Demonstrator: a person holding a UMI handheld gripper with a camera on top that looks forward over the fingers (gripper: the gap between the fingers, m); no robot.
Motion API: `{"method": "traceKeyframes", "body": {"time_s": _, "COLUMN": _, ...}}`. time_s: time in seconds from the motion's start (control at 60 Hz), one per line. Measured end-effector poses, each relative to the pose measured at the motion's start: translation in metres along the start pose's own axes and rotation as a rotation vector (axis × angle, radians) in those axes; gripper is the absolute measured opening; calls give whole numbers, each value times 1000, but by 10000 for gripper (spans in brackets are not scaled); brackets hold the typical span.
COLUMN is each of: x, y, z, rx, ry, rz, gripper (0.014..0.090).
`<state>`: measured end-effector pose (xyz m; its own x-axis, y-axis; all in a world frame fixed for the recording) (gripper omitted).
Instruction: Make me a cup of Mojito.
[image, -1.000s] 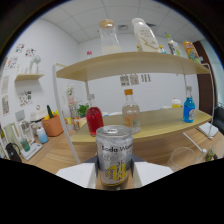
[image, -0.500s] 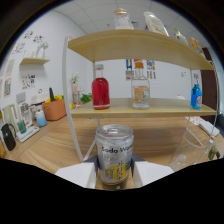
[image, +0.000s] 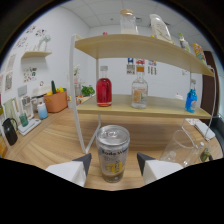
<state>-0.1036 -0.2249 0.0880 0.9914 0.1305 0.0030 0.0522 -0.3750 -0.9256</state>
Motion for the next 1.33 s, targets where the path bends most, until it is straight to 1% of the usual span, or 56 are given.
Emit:
{"method": "traceKeyframes", "body": {"time_s": 0.117, "x": 3, "y": -23, "z": -32, "rx": -19, "ry": 11, "rz": 17, "gripper": 857}}
{"method": "traceKeyframes", "body": {"time_s": 0.167, "x": 6, "y": -29, "z": -46, "rx": -41, "ry": 29, "rz": 25, "gripper": 855}}
{"method": "traceKeyframes", "body": {"time_s": 0.217, "x": 8, "y": -32, "z": -59, "rx": -63, "ry": 25, "rz": 37, "gripper": 858}}
{"method": "traceKeyframes", "body": {"time_s": 0.35, "x": 31, "y": -23, "z": -88, "rx": -150, "ry": 53, "rz": 17, "gripper": 862}}
{"method": "traceKeyframes", "body": {"time_s": 0.617, "x": 93, "y": -1, "z": -111, "rx": -249, "ry": 120, "rz": 22, "gripper": 862}}
{"method": "traceKeyframes", "body": {"time_s": 0.783, "x": 118, "y": 5, "z": -112, "rx": -283, "ry": 142, "rz": 33, "gripper": 859}}
{"method": "traceKeyframes", "body": {"time_s": 1.0, "x": 130, "y": 16, "z": -109, "rx": -324, "ry": 143, "rz": 71, "gripper": 859}}
{"method": "traceKeyframes", "body": {"time_s": 1.333, "x": 127, "y": 14, "z": -106, "rx": -310, "ry": 138, "rz": 59, "gripper": 860}}
